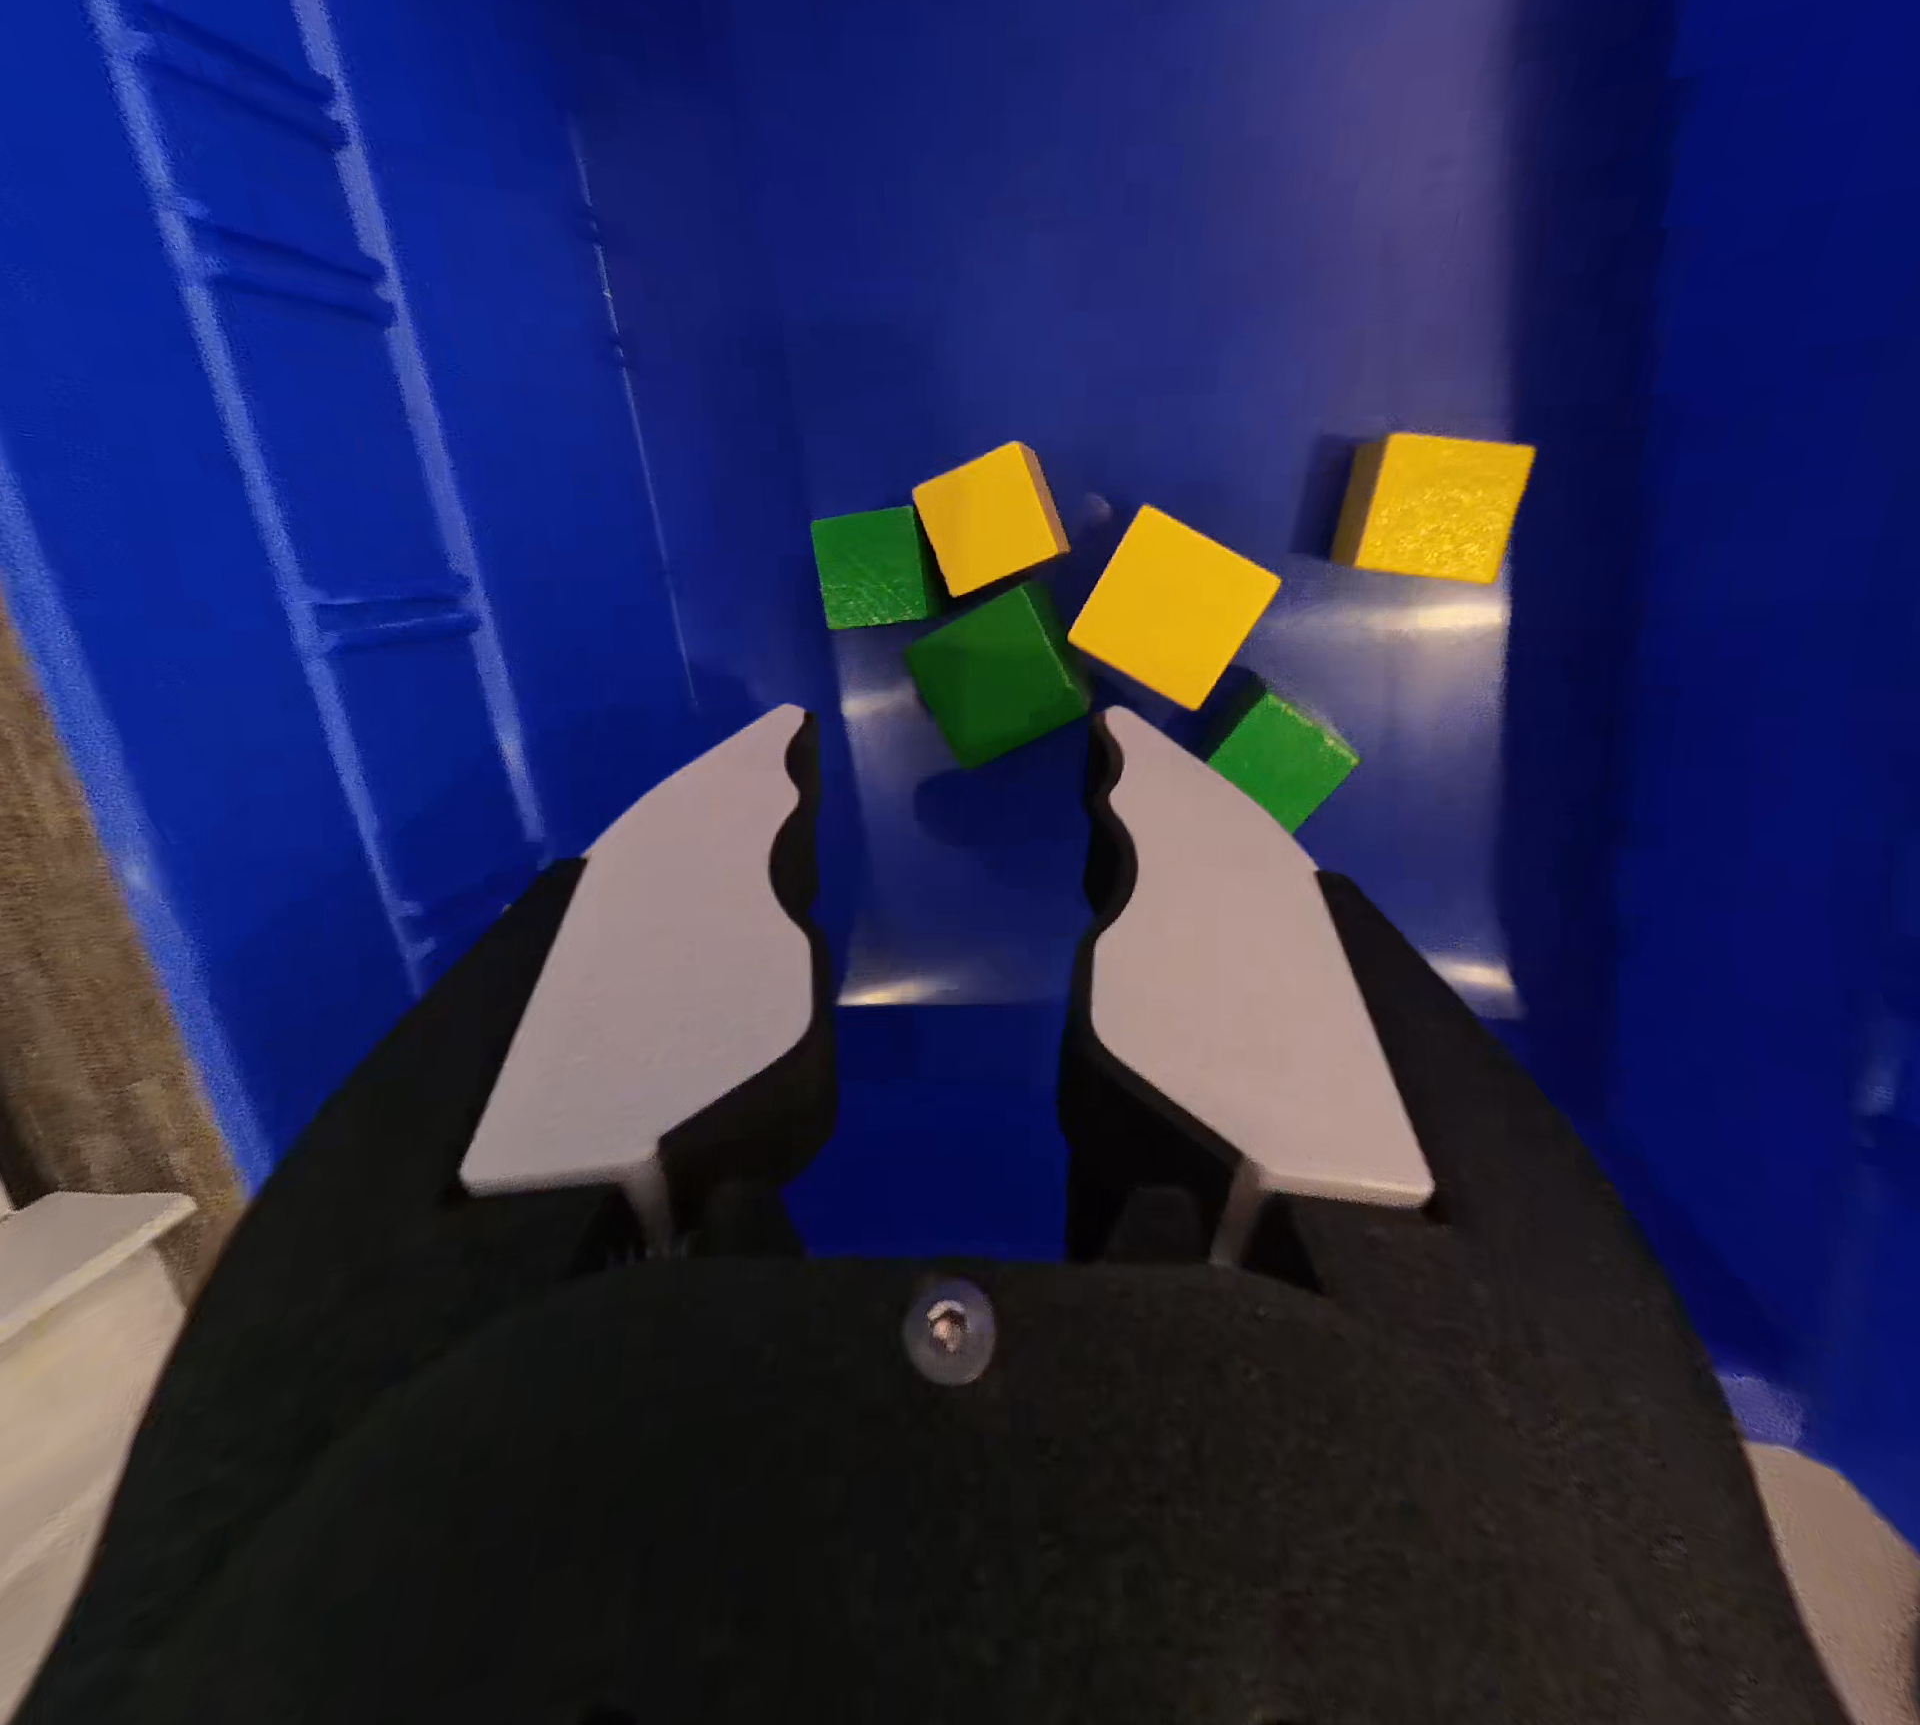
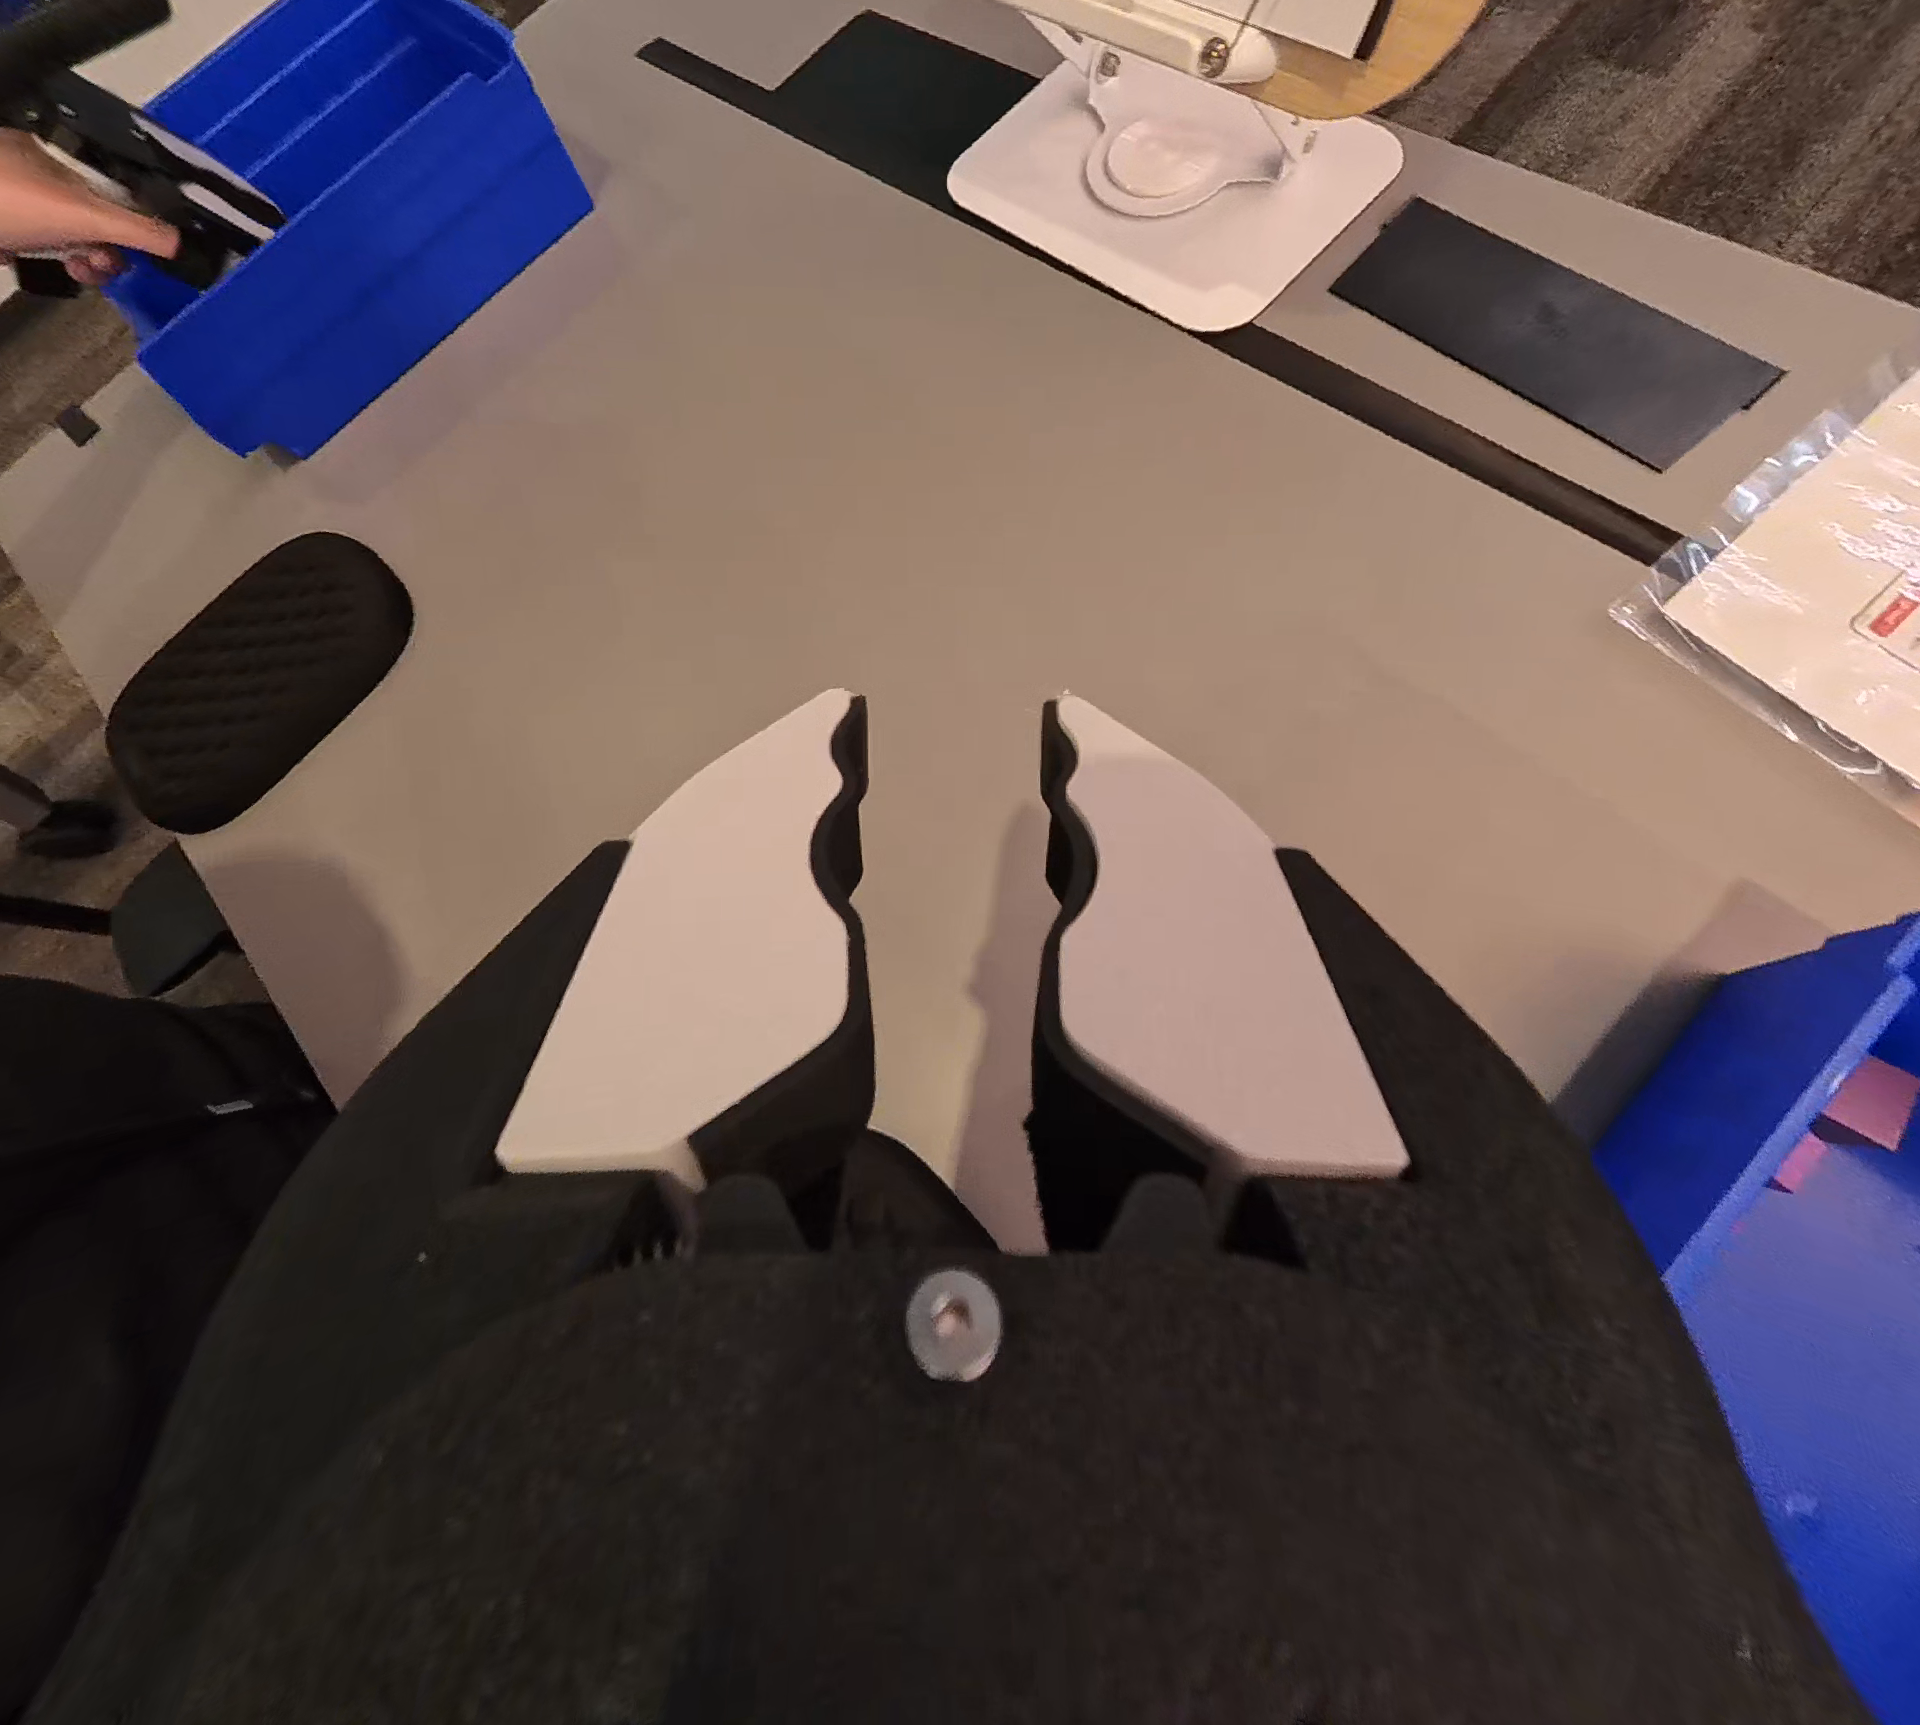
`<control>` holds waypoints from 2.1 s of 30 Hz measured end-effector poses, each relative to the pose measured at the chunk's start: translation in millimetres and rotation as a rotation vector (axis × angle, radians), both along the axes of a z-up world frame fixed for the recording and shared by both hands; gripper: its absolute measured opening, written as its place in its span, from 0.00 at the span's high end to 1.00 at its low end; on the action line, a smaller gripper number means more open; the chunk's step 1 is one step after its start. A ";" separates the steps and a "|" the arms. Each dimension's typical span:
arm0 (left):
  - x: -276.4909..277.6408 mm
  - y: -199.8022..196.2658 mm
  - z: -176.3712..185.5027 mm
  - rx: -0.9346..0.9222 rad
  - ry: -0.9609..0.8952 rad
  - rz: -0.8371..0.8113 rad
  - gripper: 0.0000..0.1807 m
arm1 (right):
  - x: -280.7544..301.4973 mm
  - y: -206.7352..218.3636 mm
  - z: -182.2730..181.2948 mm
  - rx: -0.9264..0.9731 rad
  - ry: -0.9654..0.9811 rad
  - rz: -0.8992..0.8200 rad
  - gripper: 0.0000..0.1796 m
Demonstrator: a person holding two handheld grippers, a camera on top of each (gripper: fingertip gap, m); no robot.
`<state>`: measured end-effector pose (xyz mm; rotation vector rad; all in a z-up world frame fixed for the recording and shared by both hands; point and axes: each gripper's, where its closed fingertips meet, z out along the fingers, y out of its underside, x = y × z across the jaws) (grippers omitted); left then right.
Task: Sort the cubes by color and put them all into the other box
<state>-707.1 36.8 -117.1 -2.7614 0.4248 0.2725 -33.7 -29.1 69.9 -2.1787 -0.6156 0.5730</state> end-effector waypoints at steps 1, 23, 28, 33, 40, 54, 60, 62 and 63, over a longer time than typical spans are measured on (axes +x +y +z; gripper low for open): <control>2.3 1.6 -2.6 -0.002 -0.024 0.012 0.73 | 1.9 0.1 -1.6 -0.004 -0.003 -0.004 0.83; 146.8 -6.4 147.7 0.793 -0.180 -0.456 0.84 | -71.8 -0.6 19.5 0.068 0.164 0.300 0.83; 300.1 -72.4 187.7 1.001 -0.426 -0.824 0.85 | -183.2 -30.5 41.2 -0.162 0.597 0.661 0.80; 384.1 -115.4 193.8 1.096 -0.542 -1.035 0.85 | -257.6 -56.0 16.7 -0.446 0.766 0.867 0.71; 411.2 -124.0 194.4 1.115 -0.610 -1.112 0.85 | -275.3 -57.2 8.4 -0.541 0.849 0.889 0.77; 412.2 -112.1 192.2 1.159 -0.670 -1.076 0.85 | -274.7 -53.3 -3.8 -0.610 0.860 0.930 0.84; 398.9 -99.0 182.2 1.143 -0.648 -0.986 0.79 | -264.5 -34.4 -16.0 -0.579 0.810 0.862 0.84; 390.2 -95.5 177.5 1.130 -0.681 -0.948 0.80 | -257.0 -25.1 -18.9 -0.556 0.788 0.828 0.84; 384.7 -91.9 174.8 1.132 -0.706 -0.919 0.81 | -251.8 -20.6 -18.9 -0.541 0.780 0.814 0.85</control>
